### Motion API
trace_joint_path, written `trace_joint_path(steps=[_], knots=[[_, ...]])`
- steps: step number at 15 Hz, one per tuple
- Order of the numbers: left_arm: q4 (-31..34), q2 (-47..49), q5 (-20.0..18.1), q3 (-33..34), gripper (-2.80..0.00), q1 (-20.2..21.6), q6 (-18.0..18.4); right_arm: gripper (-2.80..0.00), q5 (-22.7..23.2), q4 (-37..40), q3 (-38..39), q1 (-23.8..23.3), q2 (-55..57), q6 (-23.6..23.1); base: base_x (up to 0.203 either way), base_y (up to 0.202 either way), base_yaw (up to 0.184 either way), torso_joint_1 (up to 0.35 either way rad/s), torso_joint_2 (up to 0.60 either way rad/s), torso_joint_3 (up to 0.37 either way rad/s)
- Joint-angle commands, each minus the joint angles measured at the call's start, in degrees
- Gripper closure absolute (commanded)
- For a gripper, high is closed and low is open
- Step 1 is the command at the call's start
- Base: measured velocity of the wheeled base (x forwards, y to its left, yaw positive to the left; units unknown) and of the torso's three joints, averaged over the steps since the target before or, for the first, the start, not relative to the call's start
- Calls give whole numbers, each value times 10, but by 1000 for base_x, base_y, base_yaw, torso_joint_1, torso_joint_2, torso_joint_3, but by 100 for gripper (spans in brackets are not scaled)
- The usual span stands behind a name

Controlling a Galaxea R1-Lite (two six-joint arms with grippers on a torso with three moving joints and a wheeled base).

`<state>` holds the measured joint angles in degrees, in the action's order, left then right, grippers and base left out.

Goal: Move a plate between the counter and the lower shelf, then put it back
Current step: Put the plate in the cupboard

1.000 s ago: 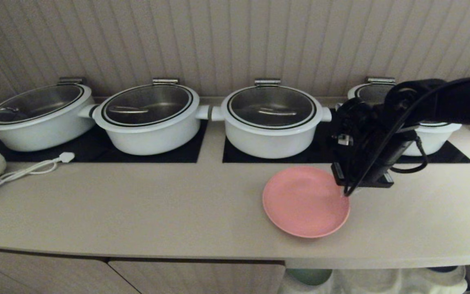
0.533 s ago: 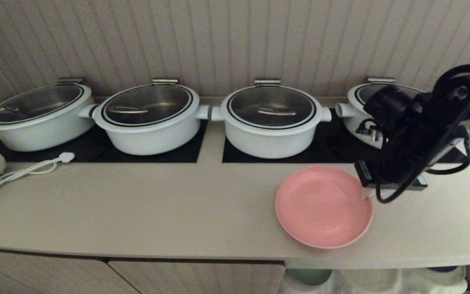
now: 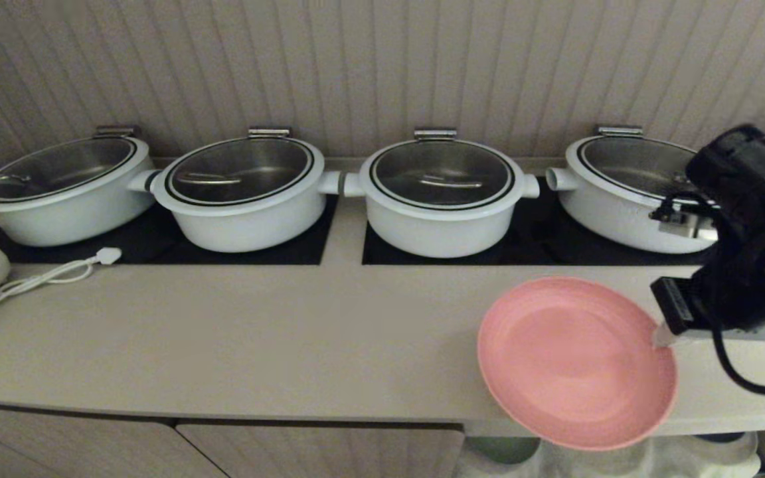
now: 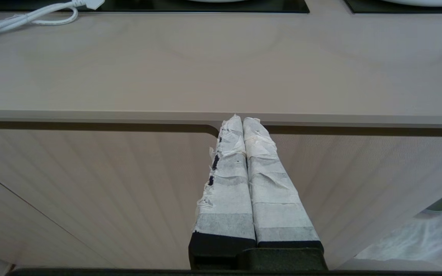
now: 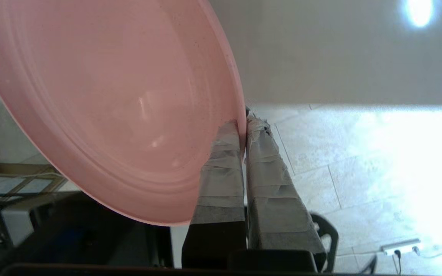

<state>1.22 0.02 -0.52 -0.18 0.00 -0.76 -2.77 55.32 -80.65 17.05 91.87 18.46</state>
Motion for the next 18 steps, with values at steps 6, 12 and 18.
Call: trace_joint_path(steps=[6,12,18], knots=[[0,0,0,0,0,0,0,0,-13,4,129,-8,-136,88,0,0,0,0,0,0],[0,0,0,0,0,0,0,0,-6,-28,229,-7,-206,148,0,0,0,0,0,0],[0,0,0,0,0,0,0,0,45,-44,285,-6,-265,189,0,0,0,0,0,0]])
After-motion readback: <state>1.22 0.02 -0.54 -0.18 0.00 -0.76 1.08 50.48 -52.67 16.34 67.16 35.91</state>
